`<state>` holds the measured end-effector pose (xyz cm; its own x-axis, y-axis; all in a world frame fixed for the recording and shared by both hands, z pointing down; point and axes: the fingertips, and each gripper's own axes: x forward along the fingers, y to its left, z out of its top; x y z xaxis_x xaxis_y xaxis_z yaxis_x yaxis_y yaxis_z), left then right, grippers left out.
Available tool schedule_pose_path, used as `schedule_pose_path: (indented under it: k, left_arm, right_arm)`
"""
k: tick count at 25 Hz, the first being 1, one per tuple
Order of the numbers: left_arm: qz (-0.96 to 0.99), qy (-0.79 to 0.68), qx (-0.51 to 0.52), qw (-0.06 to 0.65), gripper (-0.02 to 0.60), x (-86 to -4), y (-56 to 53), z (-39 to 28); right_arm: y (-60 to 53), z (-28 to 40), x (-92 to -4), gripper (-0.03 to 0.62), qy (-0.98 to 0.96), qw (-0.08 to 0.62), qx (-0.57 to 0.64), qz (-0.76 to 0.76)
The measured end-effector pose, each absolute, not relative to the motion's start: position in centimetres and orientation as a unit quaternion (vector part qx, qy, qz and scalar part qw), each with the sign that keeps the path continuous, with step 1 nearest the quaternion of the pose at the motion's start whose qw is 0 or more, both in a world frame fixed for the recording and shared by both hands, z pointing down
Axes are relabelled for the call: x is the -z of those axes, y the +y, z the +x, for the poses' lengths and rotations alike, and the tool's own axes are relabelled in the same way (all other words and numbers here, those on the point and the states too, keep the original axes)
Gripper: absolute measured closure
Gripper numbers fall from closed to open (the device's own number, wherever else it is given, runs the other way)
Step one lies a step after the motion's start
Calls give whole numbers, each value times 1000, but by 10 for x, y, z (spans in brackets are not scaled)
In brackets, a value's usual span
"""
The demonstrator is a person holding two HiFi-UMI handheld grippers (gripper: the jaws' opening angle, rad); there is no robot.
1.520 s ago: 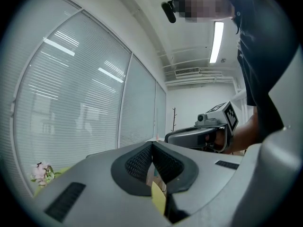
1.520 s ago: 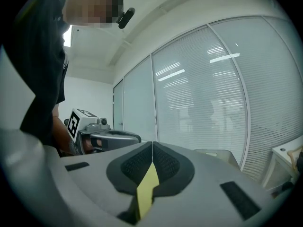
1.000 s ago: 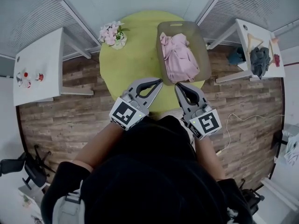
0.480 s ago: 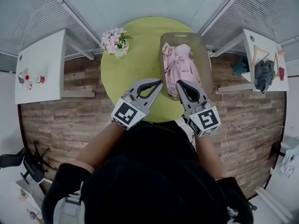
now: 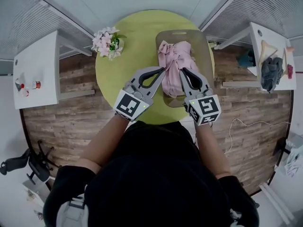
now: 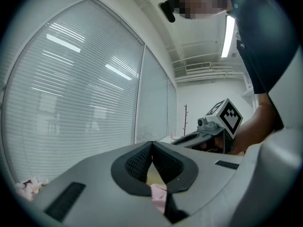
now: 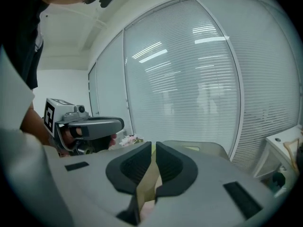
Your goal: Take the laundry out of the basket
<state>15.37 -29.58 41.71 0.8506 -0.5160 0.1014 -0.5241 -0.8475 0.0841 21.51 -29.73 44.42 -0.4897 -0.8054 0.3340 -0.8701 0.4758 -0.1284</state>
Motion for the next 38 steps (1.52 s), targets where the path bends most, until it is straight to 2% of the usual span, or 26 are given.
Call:
schedule_pose_path:
  k: [6, 11, 18, 21, 25, 28, 38]
  left_arm:
    - [960, -275, -36, 38, 571, -426, -329, 173]
    - [958, -281, -52, 26, 571, -442, -350, 181]
    - [956, -286, -59, 20, 571, -459, -371, 196]
    - [956, -287, -63, 21, 571, -464, -378, 200]
    - [954, -289, -75, 22, 571, -472, -388, 204]
    - [953, -293, -73, 27, 571, -478, -395, 207]
    - [950, -301, -78, 43, 571, -491, -406, 209]
  right_arm:
    - [-331, 237, -481, 561, -824, 137, -175, 521]
    - [-353, 246, -514, 520, -805, 160, -211, 531]
    - [-379, 259, -561, 413, -777, 192, -265, 538]
    - [-389, 262, -583, 344, -764, 207, -297, 534]
    - [-398, 264, -615, 301, -746, 226, -338, 528]
    - [-403, 266, -646, 238, -730, 241, -371, 521]
    - [-416, 279, -723, 153, -674, 294, -427, 526]
